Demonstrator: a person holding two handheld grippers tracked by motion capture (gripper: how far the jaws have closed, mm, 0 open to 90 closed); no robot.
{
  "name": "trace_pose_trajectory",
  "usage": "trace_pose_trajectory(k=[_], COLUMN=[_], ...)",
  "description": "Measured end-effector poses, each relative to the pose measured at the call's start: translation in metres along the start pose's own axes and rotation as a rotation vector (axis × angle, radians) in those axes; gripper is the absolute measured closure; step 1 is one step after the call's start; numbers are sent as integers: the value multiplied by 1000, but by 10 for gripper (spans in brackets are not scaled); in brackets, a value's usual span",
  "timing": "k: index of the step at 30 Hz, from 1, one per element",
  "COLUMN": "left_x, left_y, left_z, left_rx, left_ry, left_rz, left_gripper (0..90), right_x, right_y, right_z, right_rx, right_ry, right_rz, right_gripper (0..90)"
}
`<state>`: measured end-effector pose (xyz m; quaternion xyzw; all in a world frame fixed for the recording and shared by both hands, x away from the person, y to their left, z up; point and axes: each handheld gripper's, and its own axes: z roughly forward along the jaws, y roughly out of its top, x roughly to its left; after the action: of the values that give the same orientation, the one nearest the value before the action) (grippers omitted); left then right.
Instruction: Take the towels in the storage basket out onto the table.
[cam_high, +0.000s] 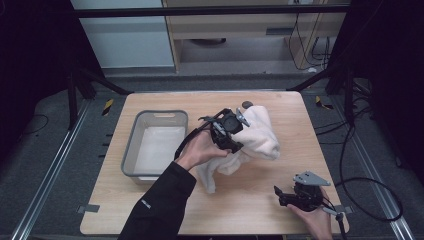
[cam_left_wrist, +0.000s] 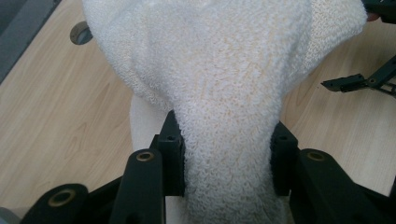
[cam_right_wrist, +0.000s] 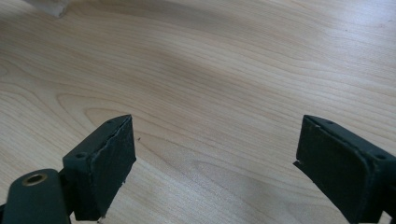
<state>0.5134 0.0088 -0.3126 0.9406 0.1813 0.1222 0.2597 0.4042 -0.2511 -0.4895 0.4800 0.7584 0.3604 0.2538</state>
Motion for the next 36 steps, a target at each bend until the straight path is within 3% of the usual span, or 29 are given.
trace_pose_trajectory(k=[15,36], left_x=[4,-1], left_y=[-18,-32], left_z=[46,77], left_rx=[59,78], left_ry=[-19,-32], left_rz=[-23,-15], left_gripper=[581,564], right_x=[0,-1], right_y=[-1,-2], right_z=[0,1], right_rx=[7,18], right_ry=[-6,-5], right_rz=[7,10], right_gripper=[116,114])
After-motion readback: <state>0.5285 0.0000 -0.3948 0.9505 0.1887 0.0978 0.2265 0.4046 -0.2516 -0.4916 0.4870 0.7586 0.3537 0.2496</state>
